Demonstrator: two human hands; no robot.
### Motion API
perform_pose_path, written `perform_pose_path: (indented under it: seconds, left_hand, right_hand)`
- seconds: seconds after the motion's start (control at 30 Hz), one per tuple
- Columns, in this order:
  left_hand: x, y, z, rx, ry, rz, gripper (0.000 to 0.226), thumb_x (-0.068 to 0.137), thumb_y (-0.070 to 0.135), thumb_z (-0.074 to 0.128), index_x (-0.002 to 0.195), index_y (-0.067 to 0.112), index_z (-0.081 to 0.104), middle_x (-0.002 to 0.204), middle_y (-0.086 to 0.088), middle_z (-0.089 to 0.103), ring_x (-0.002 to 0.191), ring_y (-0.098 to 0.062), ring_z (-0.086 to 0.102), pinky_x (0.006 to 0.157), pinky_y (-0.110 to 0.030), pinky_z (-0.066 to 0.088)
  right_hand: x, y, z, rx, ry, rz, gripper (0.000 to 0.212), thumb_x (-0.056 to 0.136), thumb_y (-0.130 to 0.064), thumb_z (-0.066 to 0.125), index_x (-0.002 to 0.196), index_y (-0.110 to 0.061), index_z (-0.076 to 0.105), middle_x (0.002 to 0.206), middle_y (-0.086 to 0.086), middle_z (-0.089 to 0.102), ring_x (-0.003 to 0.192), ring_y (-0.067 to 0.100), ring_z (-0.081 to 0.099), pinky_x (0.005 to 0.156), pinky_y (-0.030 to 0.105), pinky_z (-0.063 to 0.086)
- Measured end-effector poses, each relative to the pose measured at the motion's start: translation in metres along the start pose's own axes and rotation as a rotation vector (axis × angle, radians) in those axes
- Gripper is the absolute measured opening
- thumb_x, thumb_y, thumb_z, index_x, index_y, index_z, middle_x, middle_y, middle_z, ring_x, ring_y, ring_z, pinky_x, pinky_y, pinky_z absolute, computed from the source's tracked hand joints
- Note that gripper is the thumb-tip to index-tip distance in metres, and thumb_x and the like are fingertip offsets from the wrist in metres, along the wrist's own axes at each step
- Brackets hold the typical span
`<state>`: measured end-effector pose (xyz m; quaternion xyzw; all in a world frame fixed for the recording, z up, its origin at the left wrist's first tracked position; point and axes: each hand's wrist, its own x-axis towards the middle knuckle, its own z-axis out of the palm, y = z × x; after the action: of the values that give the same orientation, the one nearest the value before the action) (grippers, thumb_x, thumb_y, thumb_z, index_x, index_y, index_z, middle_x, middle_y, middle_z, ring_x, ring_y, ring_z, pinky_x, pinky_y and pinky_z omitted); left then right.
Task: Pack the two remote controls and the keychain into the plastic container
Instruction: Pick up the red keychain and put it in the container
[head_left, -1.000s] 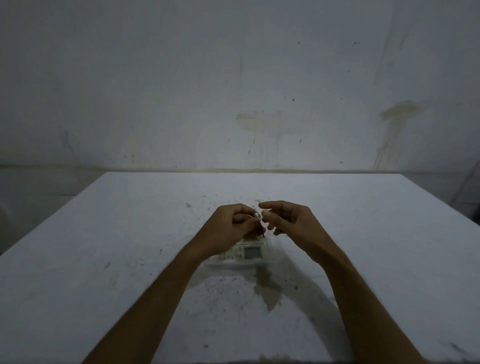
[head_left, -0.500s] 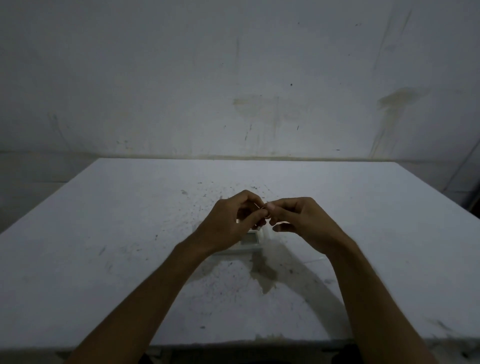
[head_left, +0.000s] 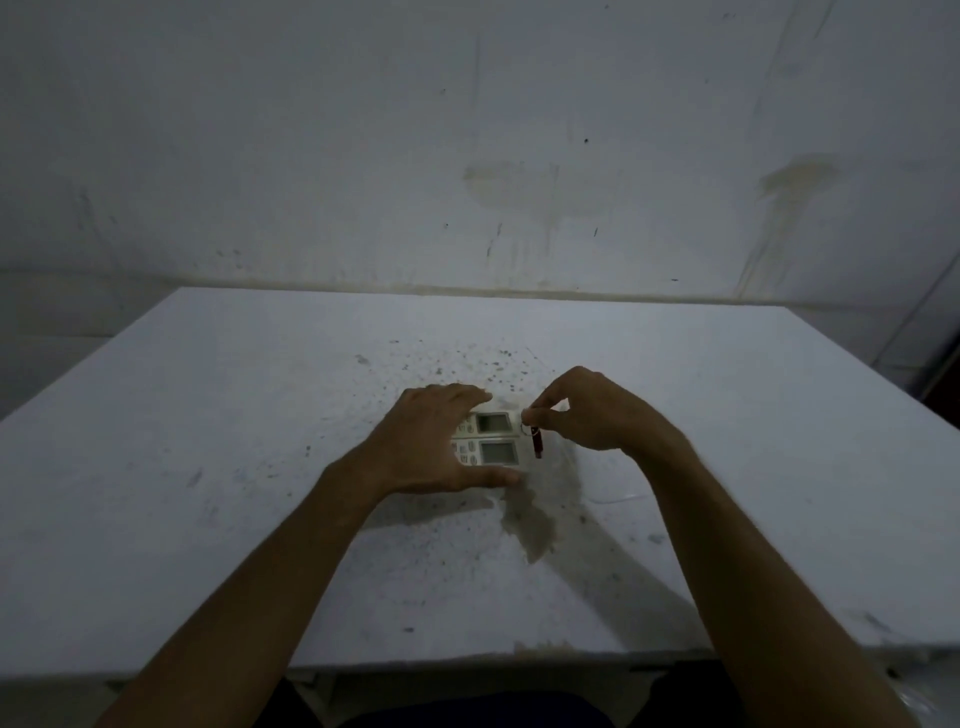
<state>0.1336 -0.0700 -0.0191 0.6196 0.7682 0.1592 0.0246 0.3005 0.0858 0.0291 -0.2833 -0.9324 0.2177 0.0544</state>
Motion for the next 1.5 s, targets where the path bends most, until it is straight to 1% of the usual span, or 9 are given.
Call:
perform_pose_path:
  seconds: [0.3, 0.5, 0.6, 0.87, 1.0, 1.07, 1.17, 1.33, 1.5]
  left_hand:
    - [-0.001, -0.002, 0.001, 0.025, 0.012, 0.040, 0.101, 0.067, 0.095, 0.049, 0.146, 0.032, 0.050, 0.161, 0.008, 0.039, 0.144, -0.015, 0.037, 0.122, -0.044, 0.023]
    - [-0.003, -0.002, 0.001, 0.001, 0.020, 0.044, 0.100, 0.066, 0.095, 0.047, 0.145, 0.033, 0.052, 0.161, 0.010, 0.039, 0.144, -0.014, 0.037, 0.122, -0.044, 0.023]
    - [-0.003, -0.004, 0.001, -0.002, 0.025, 0.042, 0.098, 0.067, 0.095, 0.048, 0.144, 0.034, 0.052, 0.161, 0.011, 0.039, 0.144, -0.014, 0.037, 0.121, -0.044, 0.023]
    - [-0.005, -0.003, 0.000, -0.019, 0.040, 0.045, 0.096, 0.066, 0.094, 0.050, 0.143, 0.036, 0.052, 0.161, 0.011, 0.039, 0.145, -0.013, 0.036, 0.122, -0.043, 0.021]
    - [-0.005, -0.004, 0.000, -0.075, 0.061, 0.047, 0.095, 0.067, 0.091, 0.056, 0.143, 0.034, 0.053, 0.160, 0.009, 0.042, 0.146, -0.015, 0.036, 0.121, -0.043, 0.021]
    - [-0.007, -0.003, -0.001, -0.053, 0.135, 0.089, 0.095, 0.069, 0.089, 0.058, 0.143, 0.030, 0.054, 0.159, 0.005, 0.044, 0.148, -0.018, 0.035, 0.123, -0.045, 0.022]
    - [-0.011, 0.010, -0.006, 0.029, 0.281, 0.209, 0.090, 0.074, 0.086, 0.058, 0.140, 0.026, 0.058, 0.156, 0.003, 0.047, 0.148, -0.019, 0.035, 0.122, -0.046, 0.025]
    - [-0.020, 0.049, 0.011, -0.040, 0.336, 0.297, 0.074, 0.084, 0.072, 0.061, 0.139, 0.022, 0.060, 0.151, 0.002, 0.053, 0.144, -0.018, 0.042, 0.119, -0.042, 0.032]
    - [-0.021, 0.033, 0.021, 0.169, 0.331, 0.041, 0.100, 0.073, 0.093, 0.044, 0.141, 0.021, 0.058, 0.153, -0.006, 0.051, 0.145, -0.030, 0.041, 0.120, -0.053, 0.026]
  right_hand:
    - [-0.004, -0.003, 0.009, -0.181, -0.034, 0.018, 0.023, 0.095, -0.036, 0.065, 0.110, -0.027, 0.079, 0.112, -0.003, 0.070, 0.107, 0.022, 0.064, 0.080, 0.027, 0.043]
    - [-0.016, -0.009, 0.013, -0.157, 0.233, -0.008, 0.020, 0.081, -0.037, 0.080, 0.099, -0.029, 0.082, 0.125, 0.004, 0.069, 0.116, 0.023, 0.062, 0.092, 0.035, 0.048]
    - [-0.020, -0.011, 0.014, -0.185, 0.132, 0.008, 0.020, 0.081, -0.037, 0.079, 0.100, -0.032, 0.081, 0.128, 0.003, 0.067, 0.116, 0.024, 0.059, 0.089, 0.031, 0.044]
    - [-0.014, -0.010, 0.032, -0.203, 0.248, 0.125, 0.024, 0.075, -0.044, 0.081, 0.097, -0.034, 0.082, 0.107, 0.001, 0.071, 0.102, 0.025, 0.061, 0.086, 0.042, 0.054]
    - [-0.022, -0.002, 0.031, 0.038, 0.331, 0.099, 0.020, 0.083, -0.040, 0.075, 0.099, -0.030, 0.081, 0.107, -0.012, 0.074, 0.103, 0.009, 0.064, 0.087, 0.024, 0.047]
    - [-0.035, 0.007, 0.025, 0.149, 0.449, 0.131, 0.021, 0.090, -0.038, 0.068, 0.107, -0.029, 0.078, 0.115, -0.010, 0.074, 0.109, 0.009, 0.065, 0.092, 0.021, 0.042]
    - [-0.054, 0.026, 0.026, 0.139, 0.537, 0.293, 0.035, 0.091, -0.043, 0.064, 0.123, -0.030, 0.066, 0.132, 0.006, 0.063, 0.123, 0.025, 0.057, 0.105, 0.043, 0.044]
    - [-0.078, 0.036, 0.035, -0.023, 0.259, 0.495, 0.100, 0.076, -0.078, 0.059, 0.152, -0.018, 0.034, 0.158, 0.013, 0.034, 0.143, 0.035, 0.034, 0.113, 0.052, 0.032]
    - [-0.089, 0.036, 0.051, -0.081, 0.243, 0.441, 0.104, 0.074, -0.080, 0.059, 0.153, -0.019, 0.031, 0.161, 0.010, 0.028, 0.147, 0.032, 0.027, 0.116, 0.050, 0.026]
